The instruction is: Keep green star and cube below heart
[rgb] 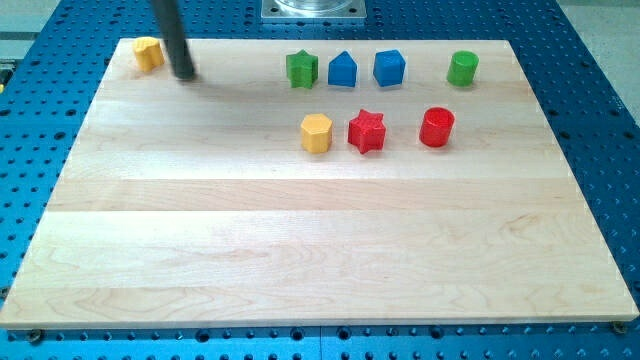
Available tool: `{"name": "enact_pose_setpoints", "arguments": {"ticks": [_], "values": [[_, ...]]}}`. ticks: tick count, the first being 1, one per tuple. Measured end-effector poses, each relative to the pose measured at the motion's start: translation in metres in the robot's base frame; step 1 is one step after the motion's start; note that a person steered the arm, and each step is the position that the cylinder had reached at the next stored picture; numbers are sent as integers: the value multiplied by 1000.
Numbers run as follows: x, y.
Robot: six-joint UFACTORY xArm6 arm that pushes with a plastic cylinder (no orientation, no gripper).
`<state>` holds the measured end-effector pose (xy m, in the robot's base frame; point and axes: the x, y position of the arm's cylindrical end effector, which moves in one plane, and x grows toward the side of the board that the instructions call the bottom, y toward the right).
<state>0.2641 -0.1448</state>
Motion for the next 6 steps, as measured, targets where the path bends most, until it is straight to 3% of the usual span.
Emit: {"name": "enact_pose_setpoints", "arguments": {"ticks": [1, 2, 3, 4, 6], "values": [[-22, 113], [-12, 175], [-7, 200], [30, 189], [32, -12]]}}
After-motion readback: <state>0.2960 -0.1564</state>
